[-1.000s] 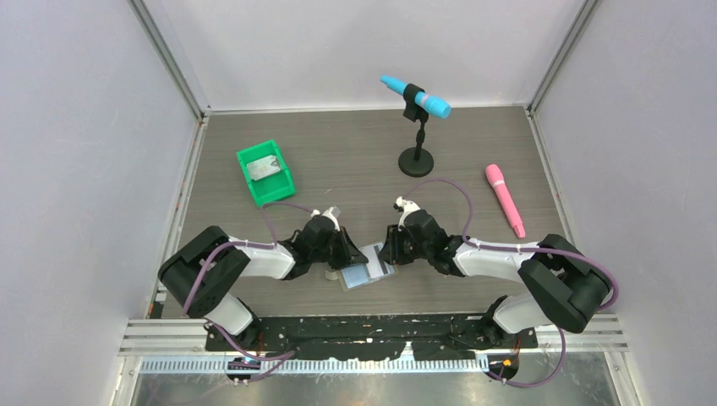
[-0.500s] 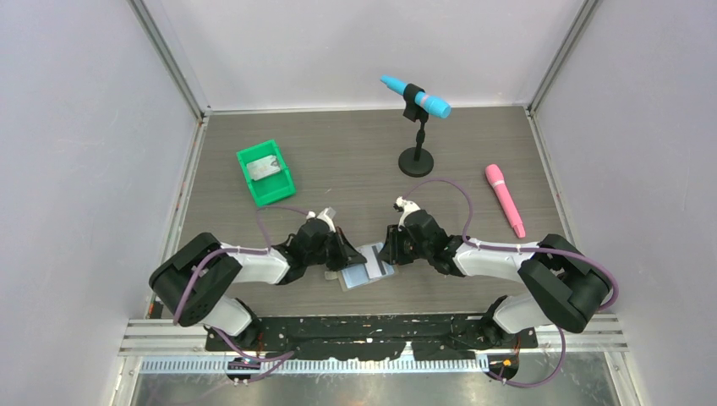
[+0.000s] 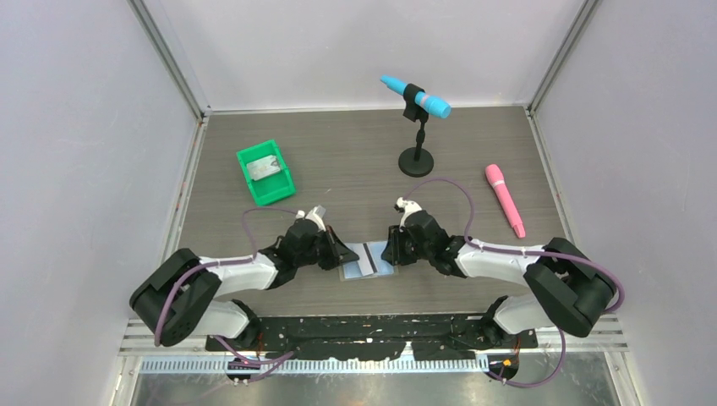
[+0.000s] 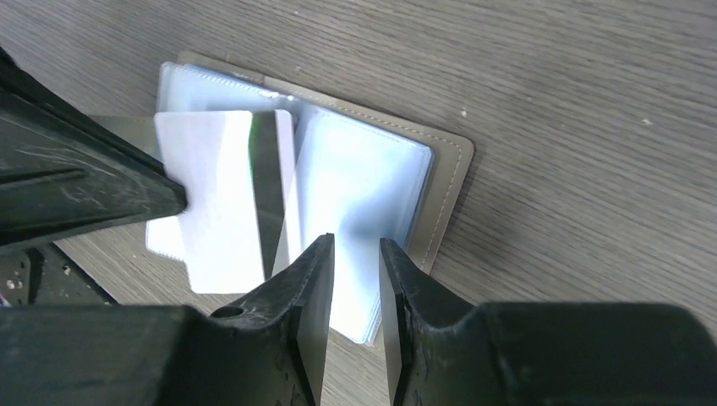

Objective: Take the credit cards out of the card holder
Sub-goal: Remove the credit card from the card holder.

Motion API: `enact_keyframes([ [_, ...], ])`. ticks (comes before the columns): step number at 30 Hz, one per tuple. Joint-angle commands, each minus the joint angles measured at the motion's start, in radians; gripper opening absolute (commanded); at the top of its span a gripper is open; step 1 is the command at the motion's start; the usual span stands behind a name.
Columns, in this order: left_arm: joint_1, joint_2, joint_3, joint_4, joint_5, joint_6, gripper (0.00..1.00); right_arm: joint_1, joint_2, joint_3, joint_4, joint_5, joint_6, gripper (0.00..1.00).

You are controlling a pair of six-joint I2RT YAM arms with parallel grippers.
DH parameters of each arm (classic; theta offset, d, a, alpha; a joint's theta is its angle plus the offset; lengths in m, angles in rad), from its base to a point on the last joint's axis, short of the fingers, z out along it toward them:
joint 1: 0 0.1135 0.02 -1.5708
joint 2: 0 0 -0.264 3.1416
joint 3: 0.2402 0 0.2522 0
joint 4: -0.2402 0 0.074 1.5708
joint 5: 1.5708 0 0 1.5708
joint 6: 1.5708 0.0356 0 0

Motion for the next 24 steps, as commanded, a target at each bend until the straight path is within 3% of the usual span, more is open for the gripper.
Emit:
enact_keyframes([
  [1, 0.010, -0.078, -0.002, -0.068, -0.028, 0.034, 0.00, -0.003, -0.060, 0.016, -0.067, 0.065, -0.072, 0.34],
  [8, 0.013, -0.204, 0.039, -0.265, -0.082, 0.085, 0.00, 0.004, -0.219, -0.045, 0.022, 0.068, -0.216, 0.42],
  [10, 0.015, -0.241, 0.046, -0.298, -0.094, 0.096, 0.00, 0.031, -0.282, -0.101, 0.141, 0.071, -0.284, 0.44],
  [15, 0.018, -0.327, 0.077, -0.375, -0.079, 0.086, 0.00, 0.237, -0.442, -0.242, 0.367, 0.234, -0.623, 0.49],
  [20, 0.019, -0.381, 0.121, -0.462, -0.056, 0.044, 0.00, 0.318, -0.477, -0.272, 0.448, 0.193, -0.782, 0.50],
  [24, 0.020, -0.411, 0.141, -0.484, -0.025, 0.018, 0.00, 0.413, -0.455, -0.293, 0.519, 0.202, -0.999, 0.55],
])
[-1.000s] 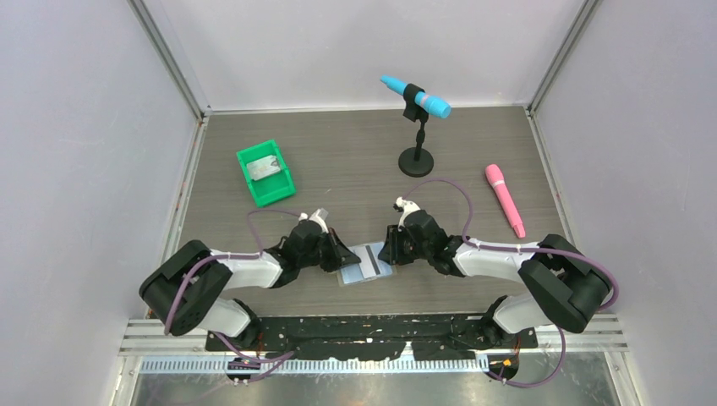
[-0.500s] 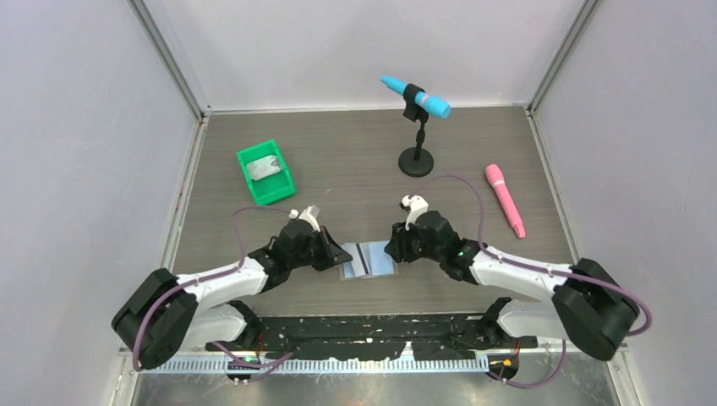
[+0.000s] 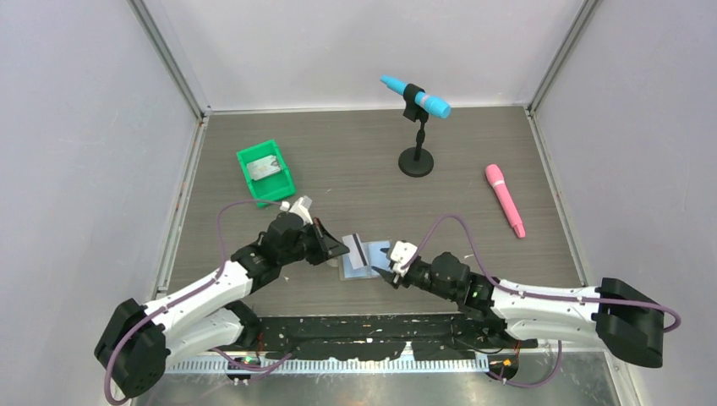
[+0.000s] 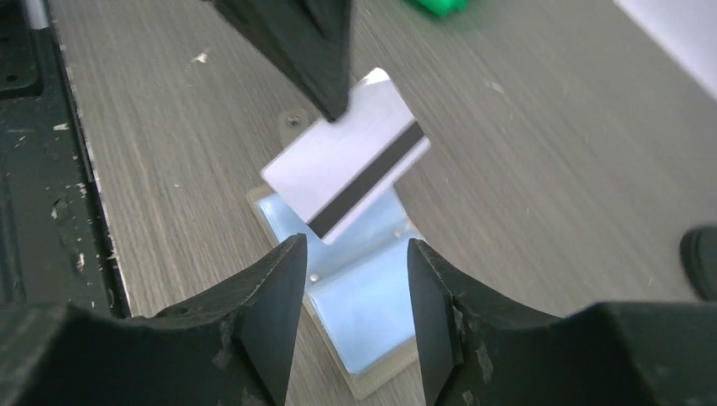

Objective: Take the credit cards out of the card holder
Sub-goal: Remove the credit card from the card holder.

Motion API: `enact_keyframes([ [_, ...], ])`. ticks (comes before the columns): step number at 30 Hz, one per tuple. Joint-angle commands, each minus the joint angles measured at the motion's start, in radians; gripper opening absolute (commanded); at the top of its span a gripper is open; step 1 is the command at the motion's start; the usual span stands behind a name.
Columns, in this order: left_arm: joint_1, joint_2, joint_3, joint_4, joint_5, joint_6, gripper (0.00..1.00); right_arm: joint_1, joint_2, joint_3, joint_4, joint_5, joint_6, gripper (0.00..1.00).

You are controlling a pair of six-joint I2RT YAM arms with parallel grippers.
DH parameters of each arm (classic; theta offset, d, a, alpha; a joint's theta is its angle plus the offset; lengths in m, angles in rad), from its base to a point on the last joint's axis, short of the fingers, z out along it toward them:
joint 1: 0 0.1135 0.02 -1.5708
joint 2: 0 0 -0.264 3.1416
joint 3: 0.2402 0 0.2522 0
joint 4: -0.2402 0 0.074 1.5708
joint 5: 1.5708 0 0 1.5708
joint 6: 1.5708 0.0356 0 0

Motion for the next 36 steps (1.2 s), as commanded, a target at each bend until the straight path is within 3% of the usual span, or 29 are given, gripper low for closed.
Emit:
enact_keyframes([
  [1, 0.007, -0.039, 0.050, -0.055, 0.041, -0.036, 0.00, 0.100, 0.028, -0.016, 0.169, 0.063, -0.311, 0.59],
  [7, 0.007, -0.057, 0.045, -0.027, 0.083, -0.108, 0.00, 0.223, 0.150, 0.025, 0.216, 0.252, -0.478, 0.63],
  [17, 0.007, -0.120, 0.028, -0.038, 0.071, -0.158, 0.00, 0.323, 0.279, 0.072, 0.302, 0.424, -0.600, 0.54],
  [22, 0.007, -0.135, 0.004, -0.015, 0.074, -0.193, 0.00, 0.349, 0.318, 0.075, 0.367, 0.490, -0.623, 0.38],
  [25, 0.007, -0.140, 0.006, -0.009, 0.081, -0.189, 0.00, 0.354, 0.319, 0.070, 0.395, 0.517, -0.614, 0.10],
  [26, 0.008, -0.142, 0.011, -0.011, 0.080, -0.178, 0.00, 0.354, 0.314, 0.067, 0.396, 0.519, -0.606, 0.07],
  [28, 0.009, -0.146, 0.033, -0.048, 0.072, -0.137, 0.05, 0.353, 0.295, 0.061, 0.381, 0.500, -0.567, 0.05],
  [32, 0.019, -0.160, 0.096, -0.148, 0.040, -0.021, 0.26, 0.335, 0.238, 0.078, 0.263, 0.451, -0.444, 0.05],
  [36, 0.020, -0.199, 0.155, -0.260, -0.029, 0.101, 0.31, 0.296, 0.144, 0.098, 0.126, 0.368, -0.286, 0.05],
])
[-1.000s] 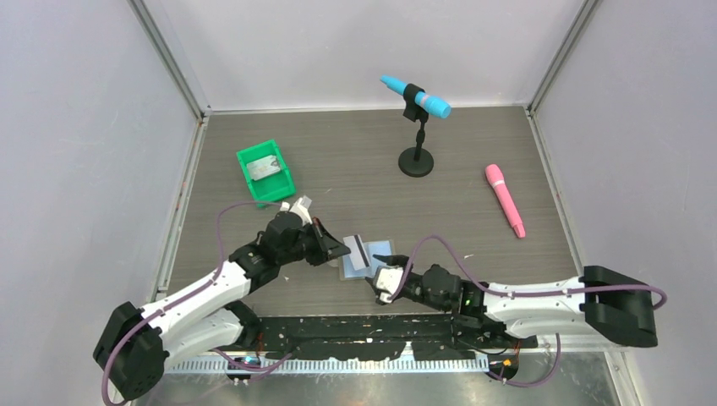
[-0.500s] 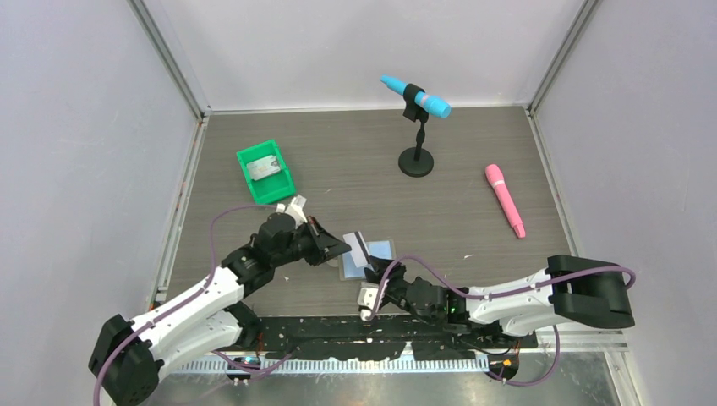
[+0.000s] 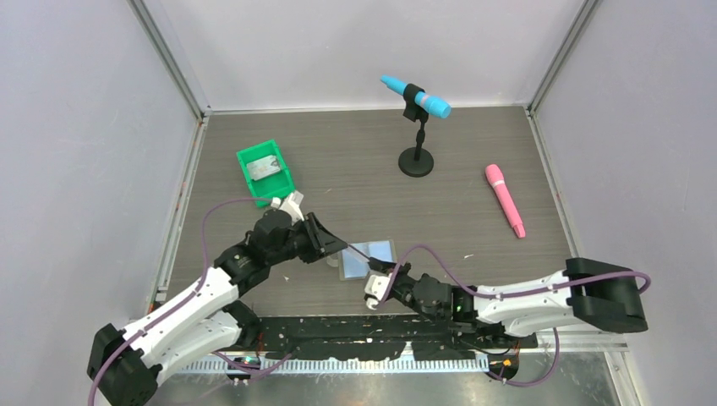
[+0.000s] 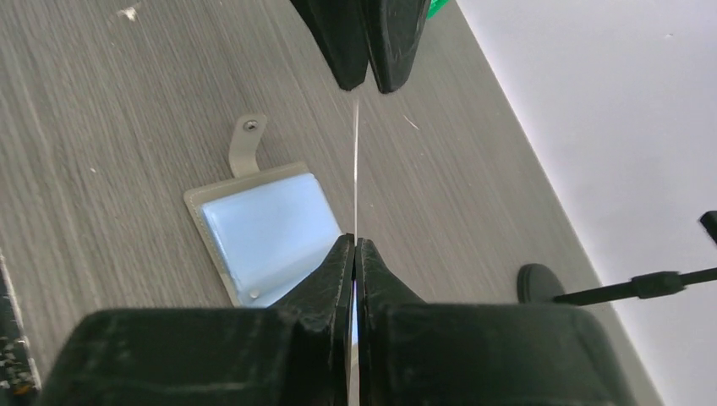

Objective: Take the credit cards out of the card holder
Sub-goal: Remove the credit card from the card holder.

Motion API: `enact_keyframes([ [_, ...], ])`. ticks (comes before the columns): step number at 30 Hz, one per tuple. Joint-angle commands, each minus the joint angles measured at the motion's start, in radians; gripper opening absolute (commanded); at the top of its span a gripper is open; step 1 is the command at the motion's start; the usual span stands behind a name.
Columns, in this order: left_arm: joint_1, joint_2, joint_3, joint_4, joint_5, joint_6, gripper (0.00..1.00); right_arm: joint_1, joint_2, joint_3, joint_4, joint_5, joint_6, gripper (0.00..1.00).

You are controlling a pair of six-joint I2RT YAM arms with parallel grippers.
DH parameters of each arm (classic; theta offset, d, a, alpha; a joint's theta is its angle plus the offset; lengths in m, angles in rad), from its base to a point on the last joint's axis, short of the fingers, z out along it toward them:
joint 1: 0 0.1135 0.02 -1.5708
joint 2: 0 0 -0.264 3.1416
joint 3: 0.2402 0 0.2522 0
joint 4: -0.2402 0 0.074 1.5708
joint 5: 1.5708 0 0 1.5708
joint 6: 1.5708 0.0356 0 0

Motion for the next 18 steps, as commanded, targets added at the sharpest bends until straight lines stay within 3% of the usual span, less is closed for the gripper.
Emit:
enact_keyframes([
  [1, 0.007, -0.066, 0.095, -0.117, -0.086, 0.180, 0.31, -0.042, -0.124, 0.058, -0.125, -0.104, 0.211, 0.05],
  [9, 0.014, -0.207, 0.079, -0.134, -0.133, 0.368, 0.34, -0.215, -0.290, 0.156, -0.453, -0.343, 0.496, 0.05],
  [14, 0.013, -0.214, 0.107, -0.131, -0.075, 0.502, 0.35, -0.252, -0.337, 0.160, -0.495, -0.456, 0.529, 0.05],
  [18, 0.014, -0.177, 0.150, -0.126, 0.068, 0.683, 0.36, -0.256, -0.327, 0.168, -0.522, -0.475, 0.479, 0.05],
])
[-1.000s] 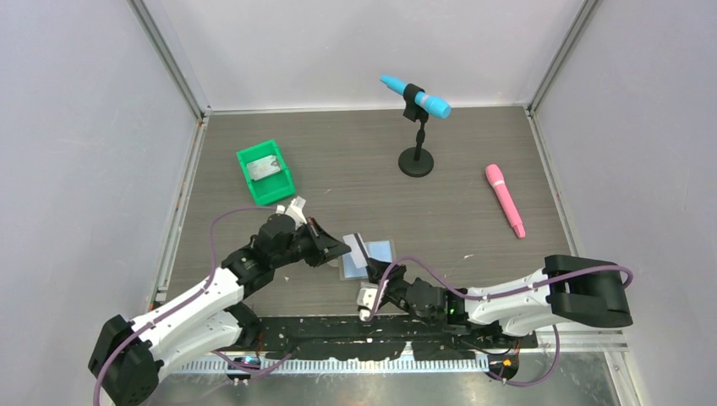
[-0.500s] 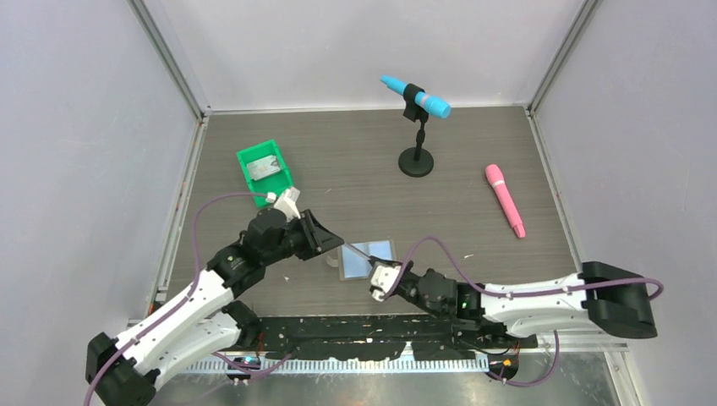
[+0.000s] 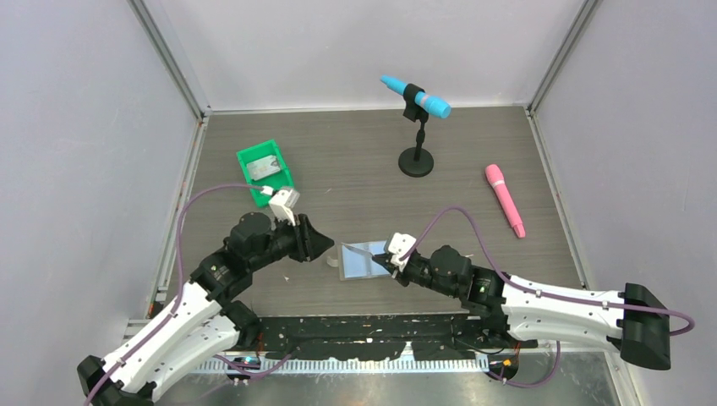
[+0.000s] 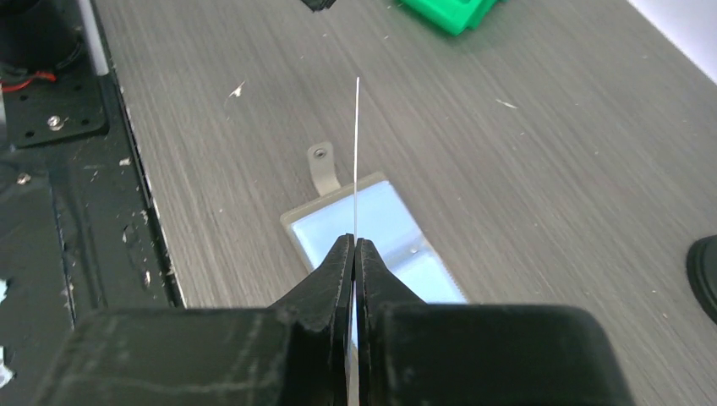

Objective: Take the credit cards out of the card holder
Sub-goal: Remove the credit card from the card holder.

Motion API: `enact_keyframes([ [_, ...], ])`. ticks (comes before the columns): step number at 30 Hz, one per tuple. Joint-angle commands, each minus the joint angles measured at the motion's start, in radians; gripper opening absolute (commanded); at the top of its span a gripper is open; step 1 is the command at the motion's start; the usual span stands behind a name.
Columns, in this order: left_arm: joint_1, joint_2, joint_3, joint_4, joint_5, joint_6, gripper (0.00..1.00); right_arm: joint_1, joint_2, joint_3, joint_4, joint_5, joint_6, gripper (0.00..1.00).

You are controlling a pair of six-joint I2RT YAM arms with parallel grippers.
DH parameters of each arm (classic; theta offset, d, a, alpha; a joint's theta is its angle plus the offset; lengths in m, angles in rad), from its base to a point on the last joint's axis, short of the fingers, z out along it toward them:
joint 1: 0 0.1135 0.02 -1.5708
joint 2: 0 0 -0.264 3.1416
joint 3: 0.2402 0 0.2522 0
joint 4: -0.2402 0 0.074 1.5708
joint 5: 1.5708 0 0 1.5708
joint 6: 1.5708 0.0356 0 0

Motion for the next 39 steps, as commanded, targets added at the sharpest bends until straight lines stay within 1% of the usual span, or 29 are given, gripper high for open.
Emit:
enact_keyframes([
  [1, 0.003, 0.044, 0.095, 0.001, 0.170, 0.250, 0.36, -0.005, 0.006, 0.045, -0.048, -0.066, -0.016, 0.05],
  [3, 0.001, 0.096, 0.147, -0.039, 0.258, 0.328, 0.36, -0.005, 0.022, 0.048, -0.046, -0.055, -0.047, 0.05],
  [4, -0.005, 0.125, 0.186, -0.080, 0.280, 0.364, 0.36, -0.005, 0.028, 0.050, -0.046, -0.054, -0.058, 0.05],
  [7, -0.028, 0.182, 0.224, -0.108, 0.288, 0.457, 0.35, -0.005, 0.055, 0.086, -0.067, -0.081, -0.099, 0.05],
  [9, -0.029, 0.191, 0.223, -0.081, 0.314, 0.499, 0.34, -0.005, 0.065, 0.112, -0.091, -0.119, -0.107, 0.05],
  [11, -0.036, 0.186, 0.207, -0.038, 0.370, 0.536, 0.33, -0.005, 0.071, 0.133, -0.111, -0.156, -0.108, 0.05],
  [13, -0.050, 0.178, 0.197, -0.024, 0.383, 0.583, 0.33, -0.005, 0.070, 0.145, -0.121, -0.175, -0.095, 0.05],
  [15, -0.057, 0.172, 0.191, -0.027, 0.397, 0.626, 0.34, -0.005, 0.064, 0.148, -0.122, -0.191, -0.074, 0.05],
  [18, -0.061, 0.172, 0.175, -0.022, 0.426, 0.648, 0.37, -0.011, 0.050, 0.156, -0.116, -0.218, -0.024, 0.05],
  [20, -0.082, 0.178, 0.166, -0.019, 0.452, 0.678, 0.38, -0.018, 0.041, 0.164, -0.112, -0.267, 0.007, 0.05],
  [22, -0.118, 0.182, 0.163, -0.024, 0.442, 0.731, 0.40, -0.025, 0.038, 0.182, -0.118, -0.300, 0.031, 0.05],
  [25, -0.159, 0.188, 0.167, -0.035, 0.412, 0.771, 0.41, -0.032, 0.042, 0.201, -0.146, -0.316, 0.055, 0.05],
  [32, -0.180, 0.223, 0.170, -0.045, 0.420, 0.799, 0.39, -0.055, 0.059, 0.233, -0.172, -0.378, 0.104, 0.05],
  [34, -0.181, 0.236, 0.171, -0.039, 0.444, 0.801, 0.33, -0.060, 0.063, 0.235, -0.171, -0.386, 0.115, 0.05],
  [37, -0.182, 0.244, 0.179, -0.030, 0.448, 0.783, 0.06, -0.071, 0.061, 0.235, -0.171, -0.401, 0.134, 0.06],
  [38, -0.181, 0.241, 0.179, -0.023, 0.437, 0.769, 0.00, -0.078, 0.058, 0.234, -0.170, -0.402, 0.138, 0.08],
  [39, -0.181, 0.234, 0.175, -0.009, 0.416, 0.750, 0.00, -0.082, 0.050, 0.230, -0.168, -0.400, 0.149, 0.19],
])
